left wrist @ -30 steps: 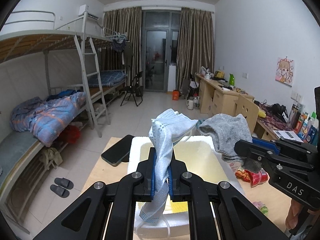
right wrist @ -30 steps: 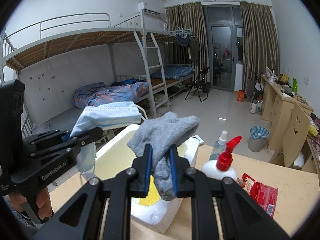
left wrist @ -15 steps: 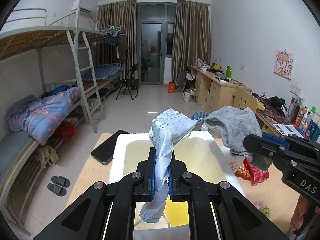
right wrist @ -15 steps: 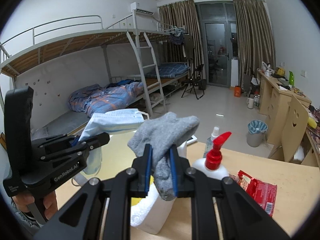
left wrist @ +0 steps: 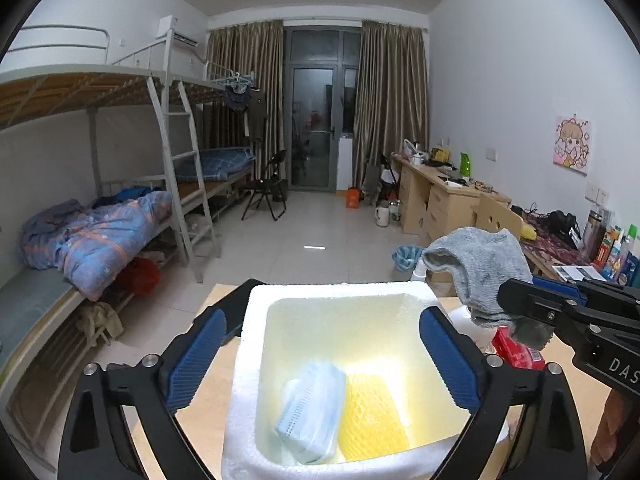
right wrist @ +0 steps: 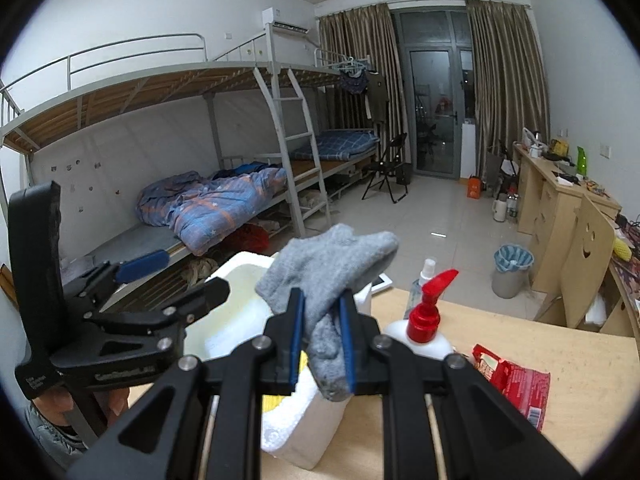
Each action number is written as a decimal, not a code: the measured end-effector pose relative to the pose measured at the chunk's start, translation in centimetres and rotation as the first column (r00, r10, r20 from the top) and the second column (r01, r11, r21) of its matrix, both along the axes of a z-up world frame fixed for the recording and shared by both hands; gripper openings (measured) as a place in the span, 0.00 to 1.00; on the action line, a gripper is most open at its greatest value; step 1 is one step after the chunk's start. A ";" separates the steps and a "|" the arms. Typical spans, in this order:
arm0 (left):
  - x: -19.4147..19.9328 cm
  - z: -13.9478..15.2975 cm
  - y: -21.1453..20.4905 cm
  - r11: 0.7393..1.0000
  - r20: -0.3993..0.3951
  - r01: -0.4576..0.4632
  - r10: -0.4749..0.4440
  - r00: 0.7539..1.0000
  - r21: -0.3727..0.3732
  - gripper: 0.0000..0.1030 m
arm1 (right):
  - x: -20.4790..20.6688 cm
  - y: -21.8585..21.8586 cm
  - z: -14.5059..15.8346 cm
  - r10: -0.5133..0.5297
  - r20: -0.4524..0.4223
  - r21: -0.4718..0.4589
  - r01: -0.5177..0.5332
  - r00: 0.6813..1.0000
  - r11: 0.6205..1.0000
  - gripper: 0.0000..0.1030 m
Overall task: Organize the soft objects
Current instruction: 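Lower the grey sock into the foam box and open the right gripper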
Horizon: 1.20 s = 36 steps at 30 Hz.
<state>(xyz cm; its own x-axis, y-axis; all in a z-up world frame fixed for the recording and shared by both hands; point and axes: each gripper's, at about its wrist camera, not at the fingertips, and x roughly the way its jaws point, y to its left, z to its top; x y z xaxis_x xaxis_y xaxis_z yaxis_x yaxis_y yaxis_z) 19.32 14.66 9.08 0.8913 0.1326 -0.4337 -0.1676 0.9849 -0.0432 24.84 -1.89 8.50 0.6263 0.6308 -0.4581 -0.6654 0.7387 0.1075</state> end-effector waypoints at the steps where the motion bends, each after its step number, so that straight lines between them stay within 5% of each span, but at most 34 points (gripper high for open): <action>1: 0.0 0.0 0.2 1.000 0.001 -0.001 0.001 1.000 -0.001 0.98 | 0.0 0.0 0.0 0.001 0.001 -0.002 -0.001 1.000 1.000 0.20; 17: -1.8 0.4 -0.2 0.998 0.025 -0.044 0.043 0.999 0.038 0.99 | 0.6 1.0 -0.5 0.032 -0.015 -0.018 -0.033 0.999 0.999 0.20; 36: -7.4 1.2 4.1 0.979 0.053 -0.201 0.199 0.979 0.039 0.99 | -0.7 5.5 -1.5 0.138 -0.048 -0.060 -0.141 0.989 0.988 0.20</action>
